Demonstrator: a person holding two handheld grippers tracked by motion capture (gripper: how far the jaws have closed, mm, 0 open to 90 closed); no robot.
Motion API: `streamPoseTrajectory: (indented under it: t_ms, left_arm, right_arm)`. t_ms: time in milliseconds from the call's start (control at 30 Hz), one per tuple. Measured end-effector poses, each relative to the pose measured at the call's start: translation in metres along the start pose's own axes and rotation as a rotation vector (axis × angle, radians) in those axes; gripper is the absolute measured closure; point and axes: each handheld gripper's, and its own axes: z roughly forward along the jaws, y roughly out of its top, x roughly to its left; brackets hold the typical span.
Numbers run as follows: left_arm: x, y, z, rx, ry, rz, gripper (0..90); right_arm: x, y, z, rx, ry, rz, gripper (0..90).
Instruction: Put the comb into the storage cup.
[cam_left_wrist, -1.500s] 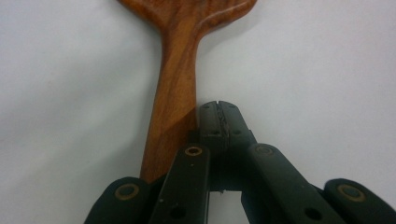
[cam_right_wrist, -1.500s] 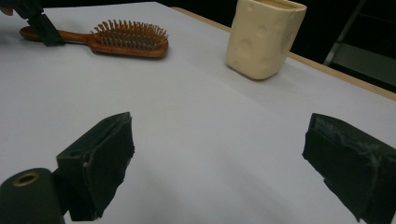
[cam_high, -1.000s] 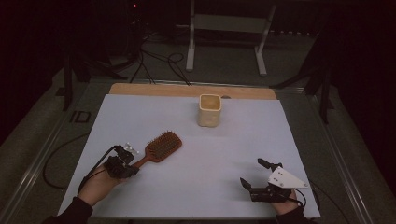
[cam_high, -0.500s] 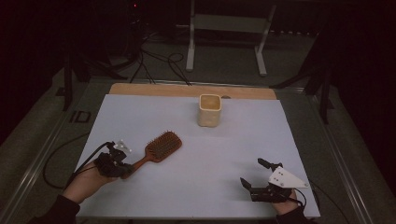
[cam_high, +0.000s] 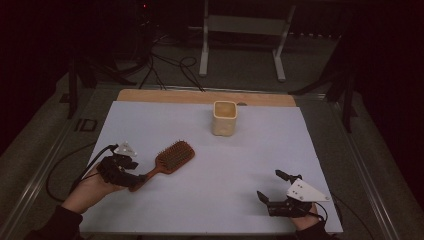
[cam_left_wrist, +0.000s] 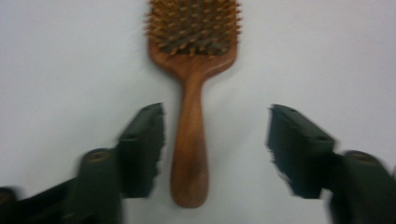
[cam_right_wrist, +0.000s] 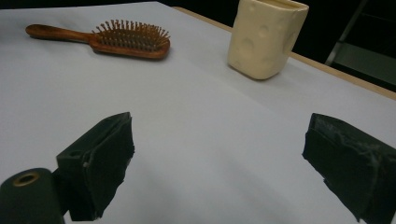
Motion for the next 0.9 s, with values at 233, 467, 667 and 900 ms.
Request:
streamPoseTrajectory:
  t_ms: [233,467,667,900]
  left_arm:
    - [-0.004,0.01,0.007,0.039,-0.009,0.035,1.5]
    - [-0.007,0.02,0.022,0.1,-0.014,0.077,0.1]
    - [-0.008,0.027,0.033,0.127,-0.014,0.1,0.1]
    - [-0.001,0.032,0.044,0.169,-0.003,0.109,1.2]
  right_arm:
    - [0.0,0.0,0.0,0.001,0.002,0.001,8.3]
    - [0.001,0.0,0.0,0.002,0.003,-0.001,8.3]
    - [0.001,0.0,0.001,0.003,0.006,-0.006,8.3]
    - [0.001,0.0,0.001,0.001,0.007,-0.005,8.3]
